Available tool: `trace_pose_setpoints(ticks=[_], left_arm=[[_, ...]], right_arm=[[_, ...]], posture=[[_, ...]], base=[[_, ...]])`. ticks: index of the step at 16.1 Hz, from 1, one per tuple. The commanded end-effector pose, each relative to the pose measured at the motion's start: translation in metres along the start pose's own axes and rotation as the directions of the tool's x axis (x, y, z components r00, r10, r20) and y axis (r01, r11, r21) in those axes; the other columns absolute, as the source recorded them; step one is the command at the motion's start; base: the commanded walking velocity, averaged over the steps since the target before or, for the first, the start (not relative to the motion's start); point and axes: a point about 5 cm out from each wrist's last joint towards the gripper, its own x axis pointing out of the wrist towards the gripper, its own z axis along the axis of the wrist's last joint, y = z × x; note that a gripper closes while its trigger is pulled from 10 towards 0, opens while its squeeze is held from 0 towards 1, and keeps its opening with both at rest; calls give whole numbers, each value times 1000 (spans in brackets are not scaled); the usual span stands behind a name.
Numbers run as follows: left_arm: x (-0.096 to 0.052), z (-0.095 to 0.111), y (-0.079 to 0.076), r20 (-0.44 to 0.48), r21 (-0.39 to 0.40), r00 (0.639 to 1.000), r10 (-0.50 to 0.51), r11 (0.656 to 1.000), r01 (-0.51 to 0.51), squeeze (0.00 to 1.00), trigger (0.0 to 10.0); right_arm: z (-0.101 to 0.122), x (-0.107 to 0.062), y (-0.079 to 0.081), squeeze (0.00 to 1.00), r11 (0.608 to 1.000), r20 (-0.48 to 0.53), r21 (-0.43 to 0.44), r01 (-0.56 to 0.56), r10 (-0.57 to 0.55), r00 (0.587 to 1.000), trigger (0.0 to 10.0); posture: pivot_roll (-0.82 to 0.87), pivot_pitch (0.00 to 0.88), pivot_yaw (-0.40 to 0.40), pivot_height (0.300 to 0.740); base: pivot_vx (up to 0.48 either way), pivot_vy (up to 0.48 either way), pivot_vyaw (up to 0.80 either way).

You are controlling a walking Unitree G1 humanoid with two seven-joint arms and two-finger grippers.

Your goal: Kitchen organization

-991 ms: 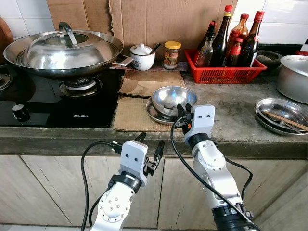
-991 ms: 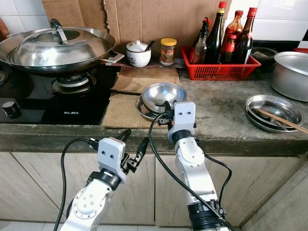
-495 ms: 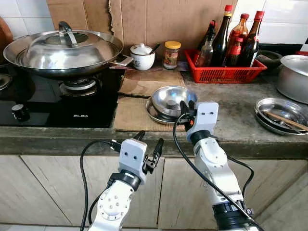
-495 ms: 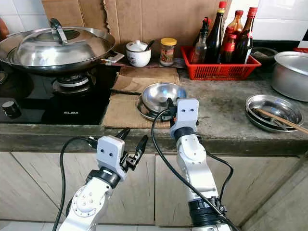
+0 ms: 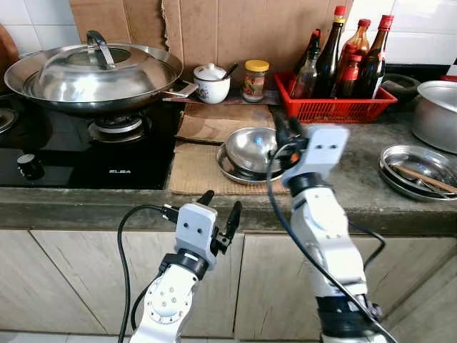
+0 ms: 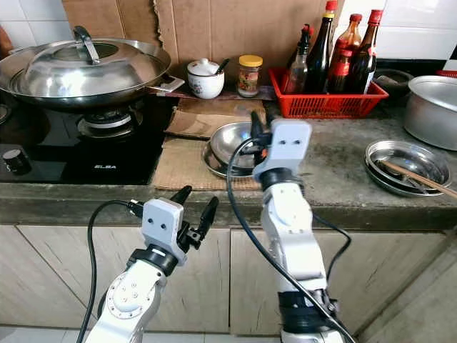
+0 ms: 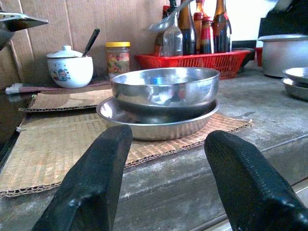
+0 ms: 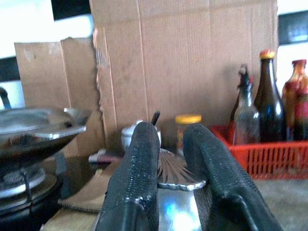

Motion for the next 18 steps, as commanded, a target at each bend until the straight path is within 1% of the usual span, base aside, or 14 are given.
trace_pose_setpoints(ticks=[1, 4, 5, 7, 10, 12, 13, 17, 18], left_arm=[[2, 2, 1, 11, -4, 1000, 4, 1000, -4, 0, 10000], [3, 1, 4, 9, -9, 1000, 13, 1000, -13, 0, 10000], [4, 1, 4, 9, -7, 1000, 10, 1000, -10, 0, 10000], [4, 0, 4, 8, -4, 1000, 6, 1000, -6, 0, 10000], [4, -1, 5, -1, 16, 1000, 3, 1000, -3, 0, 10000], [3, -2, 8, -3, 23, 1000, 6, 1000, -6, 0, 10000], [2, -3, 9, -8, 26, 1000, 11, 1000, -11, 0, 10000], [3, -2, 8, -9, 19, 1000, 5, 1000, -5, 0, 10000], [3, -3, 6, -11, 11, 1000, -5, 1000, 5, 0, 10000]], right_arm=[[9, -4, -6, 0, 999, 29, -24, 31, -30, 999, 0], [12, -11, -16, 0, 996, 34, -40, 75, -74, 997, 0], [13, -14, -20, 0, 993, 30, -53, 102, -101, 994, 0], [14, -16, -22, 0, 991, 27, -58, 117, -116, 993, 0], [14, -20, -24, 0, 988, 23, -64, 140, -139, 990, 0], [14, -22, -25, 0, 986, 18, -71, 153, -152, 988, 0], [11, -26, -26, 0, 982, 4, -81, 170, -170, 985, 0], [9, -33, -25, 0, 979, -12, -98, 179, -181, 983, 0], [8, -35, -24, 0, 978, -17, -111, 178, -180, 983, 0]], posture=[[40, 0, -48, 740], [36, 0, -45, 740], [30, 0, -38, 740], [27, 0, -34, 740], [27, 0, -27, 740], [27, 0, -27, 740], [32, 0, -28, 740], [25, 0, -24, 740], [22, 0, -19, 740]], base=[[0, 0, 0], [0, 0, 0], [0, 0, -788], [0, 131, -788], [0, 469, -792], [0, 292, -788], [0, 0, -788], [0, 0, -791], [0, 480, -788]])
